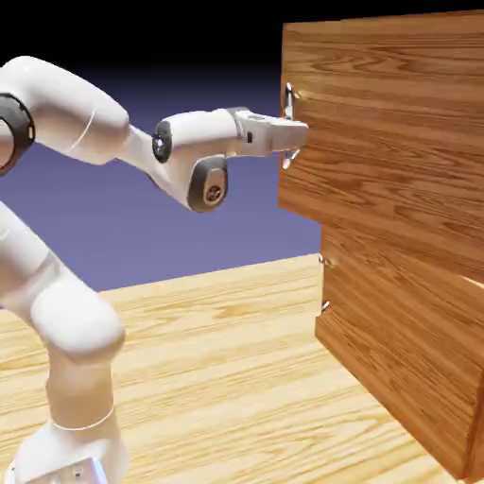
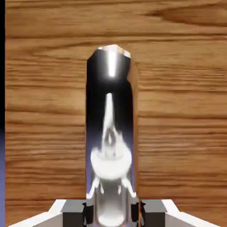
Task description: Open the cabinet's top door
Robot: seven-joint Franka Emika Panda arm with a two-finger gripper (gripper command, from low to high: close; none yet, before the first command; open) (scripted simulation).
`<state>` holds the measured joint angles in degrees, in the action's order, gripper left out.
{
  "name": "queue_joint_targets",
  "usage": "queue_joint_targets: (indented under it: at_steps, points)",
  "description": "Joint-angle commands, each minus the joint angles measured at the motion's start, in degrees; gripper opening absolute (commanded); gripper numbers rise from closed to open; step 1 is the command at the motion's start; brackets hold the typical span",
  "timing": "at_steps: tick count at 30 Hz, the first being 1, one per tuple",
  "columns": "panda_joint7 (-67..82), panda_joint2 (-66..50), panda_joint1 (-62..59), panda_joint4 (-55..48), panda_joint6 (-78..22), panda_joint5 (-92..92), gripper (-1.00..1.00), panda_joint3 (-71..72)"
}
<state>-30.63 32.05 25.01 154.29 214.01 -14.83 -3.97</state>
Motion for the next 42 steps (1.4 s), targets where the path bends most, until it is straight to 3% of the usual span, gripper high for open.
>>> queue_joint_targets:
  at_steps: [1,7,24,31,42]
  points:
    - [2.4,0.0,2.1,-0.1,0.2,-2.1,-1.00,-1.1]
    - [14.7,2.5,14.5,0.2,1.3,-11.2,-1.00,-8.6]
    - [56.1,26.6,40.3,4.1,1.9,-38.9,-1.00,-19.3]
    - [66.6,36.8,28.7,7.1,-13.3,-51.5,-1.00,-12.3]
    - [61.3,45.2,6.3,11.4,-39.2,-49.3,-1.00,-7.9]
